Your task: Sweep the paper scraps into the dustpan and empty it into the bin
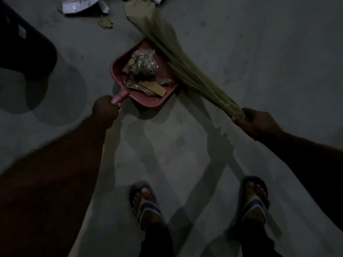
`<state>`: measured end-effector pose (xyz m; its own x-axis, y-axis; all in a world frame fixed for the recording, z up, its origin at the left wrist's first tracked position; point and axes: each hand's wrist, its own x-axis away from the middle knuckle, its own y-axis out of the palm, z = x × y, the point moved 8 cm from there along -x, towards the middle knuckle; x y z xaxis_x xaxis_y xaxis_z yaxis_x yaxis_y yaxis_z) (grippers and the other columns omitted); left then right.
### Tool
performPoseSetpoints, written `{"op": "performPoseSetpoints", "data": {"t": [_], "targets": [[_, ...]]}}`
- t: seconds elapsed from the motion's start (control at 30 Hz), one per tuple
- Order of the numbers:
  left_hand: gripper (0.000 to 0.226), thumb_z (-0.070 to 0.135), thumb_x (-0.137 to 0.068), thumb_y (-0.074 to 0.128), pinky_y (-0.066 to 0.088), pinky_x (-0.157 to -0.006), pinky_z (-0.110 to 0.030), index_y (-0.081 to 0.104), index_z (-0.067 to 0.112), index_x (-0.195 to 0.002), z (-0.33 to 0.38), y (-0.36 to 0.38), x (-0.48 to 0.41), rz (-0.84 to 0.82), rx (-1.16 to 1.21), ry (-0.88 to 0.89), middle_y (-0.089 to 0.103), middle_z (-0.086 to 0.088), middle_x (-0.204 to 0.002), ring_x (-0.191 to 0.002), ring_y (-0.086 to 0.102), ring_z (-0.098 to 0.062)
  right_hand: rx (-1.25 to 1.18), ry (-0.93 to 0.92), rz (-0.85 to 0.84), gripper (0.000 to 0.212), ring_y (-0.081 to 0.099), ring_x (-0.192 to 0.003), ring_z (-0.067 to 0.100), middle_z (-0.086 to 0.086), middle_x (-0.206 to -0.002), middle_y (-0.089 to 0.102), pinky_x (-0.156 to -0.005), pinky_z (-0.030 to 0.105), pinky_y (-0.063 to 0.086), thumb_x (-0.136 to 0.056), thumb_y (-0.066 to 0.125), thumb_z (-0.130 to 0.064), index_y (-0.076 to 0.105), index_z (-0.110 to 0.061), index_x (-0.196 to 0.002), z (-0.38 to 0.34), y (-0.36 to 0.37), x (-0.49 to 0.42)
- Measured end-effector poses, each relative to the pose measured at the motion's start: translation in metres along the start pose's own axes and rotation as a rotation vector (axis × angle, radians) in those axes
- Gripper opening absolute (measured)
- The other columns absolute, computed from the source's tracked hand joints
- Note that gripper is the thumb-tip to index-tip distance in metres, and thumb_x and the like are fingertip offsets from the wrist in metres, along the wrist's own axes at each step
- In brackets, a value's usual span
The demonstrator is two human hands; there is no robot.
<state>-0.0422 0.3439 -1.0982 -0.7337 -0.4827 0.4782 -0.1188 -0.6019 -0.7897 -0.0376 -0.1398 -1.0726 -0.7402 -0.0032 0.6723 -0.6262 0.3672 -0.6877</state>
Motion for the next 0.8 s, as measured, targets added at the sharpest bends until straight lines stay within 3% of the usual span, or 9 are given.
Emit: {"op": "performPoseSetpoints", "data": {"t": [0.13, 0.27, 0.37, 0.5, 0.6, 0.7, 0.8], "targets": [[0.026, 0.018, -0.085, 0.066, 0.049, -0.077, -0.039, 0.067, 0.007, -0.109, -0.012, 0.005, 0.012, 0.012, 0.106, -0.075, 0.065, -0.019, -0.097, -0.092, 0.062, -0.033, 0.032, -0.061, -0.045, 0.045, 0.066, -0.088, 0.028, 0.007, -0.103, 0.071, -0.076, 0.038, 0.056, -0.095, 0.054, -0.059, 0.062, -0.026, -0.125, 0.008, 0.010, 0.014], [0.026, 0.017, -0.086, 0.066, 0.049, -0.078, -0.039, 0.067, 0.006, -0.110, -0.029, 0.007, 0.029, 0.014, 0.128, -0.129, 0.065, -0.021, -0.103, -0.090, 0.060, -0.030, -0.011, -0.090, 0.071, 0.043, 0.066, -0.087, 0.028, 0.003, -0.097, 0.071, -0.071, 0.034, 0.051, -0.093, 0.053, -0.062, 0.060, -0.032, -0.123, 0.023, 0.006, 0.028], [0.027, 0.020, -0.086, 0.067, 0.050, -0.079, -0.041, 0.067, 0.008, -0.110, -0.045, 0.004, 0.040, 0.011, 0.123, -0.150, 0.066, -0.020, -0.102, -0.092, 0.062, -0.034, -0.052, -0.047, 0.153, 0.044, 0.067, -0.087, 0.030, 0.005, -0.094, 0.070, -0.073, 0.038, 0.055, -0.092, 0.053, -0.064, 0.059, -0.031, -0.121, 0.031, -0.005, 0.031], [0.027, 0.020, -0.088, 0.066, 0.041, -0.073, -0.031, 0.067, 0.008, -0.112, -0.060, -0.002, 0.049, 0.022, 0.129, -0.123, 0.063, -0.013, -0.098, -0.086, 0.055, -0.023, -0.162, 0.034, 0.247, 0.048, 0.066, -0.101, 0.035, 0.014, -0.109, 0.070, -0.087, 0.048, 0.055, -0.092, 0.057, -0.061, 0.060, -0.023, -0.122, 0.033, -0.028, 0.022], [0.030, 0.020, -0.089, 0.066, 0.040, -0.074, -0.031, 0.065, 0.008, -0.116, -0.073, -0.006, 0.050, 0.029, 0.166, -0.169, 0.061, -0.011, -0.099, -0.088, 0.054, -0.022, -0.228, 0.118, 0.256, 0.052, 0.069, -0.090, 0.035, 0.014, -0.108, 0.070, -0.078, 0.050, 0.060, -0.089, 0.057, -0.063, 0.064, -0.022, -0.122, 0.028, -0.041, 0.001], [0.030, 0.022, -0.088, 0.066, 0.041, -0.073, -0.032, 0.066, 0.007, -0.115, -0.079, -0.009, 0.048, 0.036, 0.124, -0.167, 0.059, -0.011, -0.094, -0.088, 0.057, -0.027, -0.285, 0.220, 0.143, 0.055, 0.068, -0.071, 0.032, 0.016, -0.097, 0.069, -0.066, 0.046, 0.062, -0.091, 0.060, -0.059, 0.065, -0.013, -0.121, 0.015, -0.039, -0.022], [0.030, 0.023, -0.089, 0.066, 0.039, -0.070, -0.031, 0.067, 0.004, -0.112, -0.075, -0.007, 0.042, 0.017, 0.049, -0.135, 0.061, -0.016, -0.093, -0.083, 0.056, -0.026, -0.233, 0.269, 0.042, 0.055, 0.067, -0.065, 0.032, 0.014, -0.085, 0.064, -0.063, 0.043, 0.061, -0.090, 0.062, -0.057, 0.065, -0.007, -0.112, 0.002, -0.029, -0.035]]}}
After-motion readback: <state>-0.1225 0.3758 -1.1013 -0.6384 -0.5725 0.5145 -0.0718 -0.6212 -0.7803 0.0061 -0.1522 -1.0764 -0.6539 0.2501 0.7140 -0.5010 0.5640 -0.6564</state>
